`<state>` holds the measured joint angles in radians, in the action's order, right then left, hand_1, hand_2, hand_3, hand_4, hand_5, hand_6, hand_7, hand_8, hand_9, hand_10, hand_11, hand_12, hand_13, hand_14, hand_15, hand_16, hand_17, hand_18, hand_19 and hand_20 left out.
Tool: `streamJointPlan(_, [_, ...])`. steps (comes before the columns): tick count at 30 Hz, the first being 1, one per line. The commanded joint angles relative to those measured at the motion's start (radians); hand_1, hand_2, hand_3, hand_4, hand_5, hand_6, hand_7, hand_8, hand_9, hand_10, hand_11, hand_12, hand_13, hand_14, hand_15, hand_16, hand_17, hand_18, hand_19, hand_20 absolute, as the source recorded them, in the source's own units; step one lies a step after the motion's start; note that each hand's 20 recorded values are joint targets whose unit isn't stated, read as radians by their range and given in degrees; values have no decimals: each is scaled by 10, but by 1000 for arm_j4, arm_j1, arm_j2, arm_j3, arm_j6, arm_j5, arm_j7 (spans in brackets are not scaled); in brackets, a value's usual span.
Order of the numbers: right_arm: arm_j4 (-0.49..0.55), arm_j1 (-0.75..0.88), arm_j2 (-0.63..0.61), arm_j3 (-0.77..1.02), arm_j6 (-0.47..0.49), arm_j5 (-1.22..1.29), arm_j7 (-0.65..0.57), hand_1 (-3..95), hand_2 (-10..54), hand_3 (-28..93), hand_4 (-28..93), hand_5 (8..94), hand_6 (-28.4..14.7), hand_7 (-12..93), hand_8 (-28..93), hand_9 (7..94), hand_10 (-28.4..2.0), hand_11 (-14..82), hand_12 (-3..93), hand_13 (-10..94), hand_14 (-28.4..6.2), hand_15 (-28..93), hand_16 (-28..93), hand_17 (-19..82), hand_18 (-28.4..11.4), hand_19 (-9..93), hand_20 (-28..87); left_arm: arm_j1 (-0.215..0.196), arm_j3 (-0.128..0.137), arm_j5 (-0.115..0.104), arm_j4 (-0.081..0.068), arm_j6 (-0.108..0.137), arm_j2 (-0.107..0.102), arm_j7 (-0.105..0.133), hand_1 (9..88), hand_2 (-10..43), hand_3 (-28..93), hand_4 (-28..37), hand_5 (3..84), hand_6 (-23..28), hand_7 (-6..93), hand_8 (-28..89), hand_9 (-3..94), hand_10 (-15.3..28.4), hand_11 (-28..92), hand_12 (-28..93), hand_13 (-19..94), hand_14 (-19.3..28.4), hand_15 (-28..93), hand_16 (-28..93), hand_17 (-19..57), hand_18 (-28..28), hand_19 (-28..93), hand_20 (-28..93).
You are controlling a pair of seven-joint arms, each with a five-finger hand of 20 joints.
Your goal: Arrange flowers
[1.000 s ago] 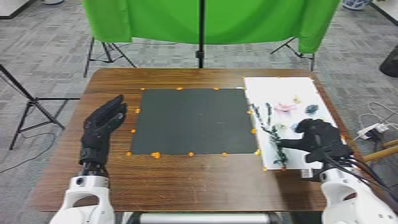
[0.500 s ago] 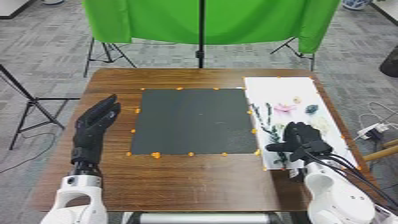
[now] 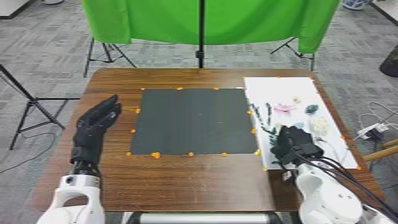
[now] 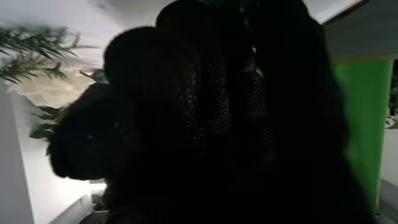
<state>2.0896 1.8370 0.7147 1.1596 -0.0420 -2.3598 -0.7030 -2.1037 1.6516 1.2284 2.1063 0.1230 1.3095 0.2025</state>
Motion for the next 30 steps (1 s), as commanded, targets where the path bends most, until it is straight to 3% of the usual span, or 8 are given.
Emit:
streamJointPlan(1, [12, 40, 11, 34, 17, 58, -15, 893, -95, -231, 394, 850, -37, 177, 194, 910, -128, 244, 362, 937, -37, 492, 322, 713, -54, 882, 385, -24, 4, -11, 7, -4, 4, -20, 345, -95, 621, -154, 448, 25, 120, -61, 421, 121, 137, 120, 308, 150, 157, 25, 62, 104, 61, 216])
streamJointPlan(8, [65, 50, 22, 124, -57, 149, 14, 857, -95, -121, 371, 853, -34, 198, 212, 909, -130, 295, 345, 937, -30, 539, 299, 723, -55, 901, 394, -25, -6, -15, 7, -8, 12, -19, 344, -95, 621, -154, 448, 27, 120, -60, 420, 121, 135, 121, 306, 150, 155, 26, 58, 103, 53, 209])
streamJointPlan(13, [124, 73, 37, 189, -134, 233, 54, 894, -95, -249, 505, 857, -33, 215, 217, 909, -126, 328, 343, 937, -27, 565, 291, 726, -61, 920, 407, -25, -2, -25, 9, -5, 11, -9, 340, -89, 621, -155, 449, 28, 118, -59, 419, 122, 136, 122, 305, 150, 155, 27, 58, 103, 53, 208])
streamJointPlan(21, [220, 57, 61, 218, -257, 237, 90, 900, -95, -278, 547, 857, -29, 226, 217, 910, -124, 357, 333, 937, -24, 596, 277, 734, -64, 931, 424, -4, -37, -66, -14, 66, -2, 102, 325, -79, 631, -159, 460, 28, 126, -58, 428, 122, 141, 123, 314, 153, 164, 30, 60, 107, 61, 210])
streamJointPlan(26, [154, -139, 110, 73, -277, 316, 123, 899, -95, -281, 555, 857, -28, 231, 216, 909, -123, 363, 330, 937, -23, 601, 275, 737, -62, 932, 434, -24, -21, -83, -9, 69, 2, 93, 318, -74, 640, -167, 463, 27, 133, -60, 433, 122, 146, 124, 318, 151, 170, 28, 62, 107, 62, 210])
streamJointPlan(27, [135, -188, 127, 29, -273, 320, 122, 899, -95, -281, 556, 856, -28, 232, 215, 909, -124, 364, 330, 937, -22, 602, 275, 738, -62, 932, 435, -35, -5, -90, -6, 32, 5, 75, 317, -74, 641, -168, 463, 27, 134, -60, 432, 122, 146, 124, 317, 151, 170, 28, 62, 107, 61, 210])
streamJointPlan(29, [90, -272, 178, -39, -243, 304, 118, 899, -95, -282, 556, 855, -28, 234, 215, 908, -123, 366, 329, 937, -22, 603, 275, 738, -61, 932, 437, -46, 89, -126, -6, -224, 27, -29, 302, -77, 652, -166, 451, 24, 124, -60, 419, 120, 132, 123, 305, 148, 152, 27, 56, 111, 49, 204])
streamJointPlan(30, [66, -301, 211, -63, -237, 301, 112, 898, -95, -282, 556, 855, -28, 235, 216, 907, -123, 367, 329, 937, -22, 604, 275, 738, -61, 932, 437, -42, 116, -136, -12, -309, 27, -68, 288, -79, 654, -168, 432, 19, 112, -57, 403, 116, 115, 126, 291, 147, 133, 31, 36, 125, 33, 195])
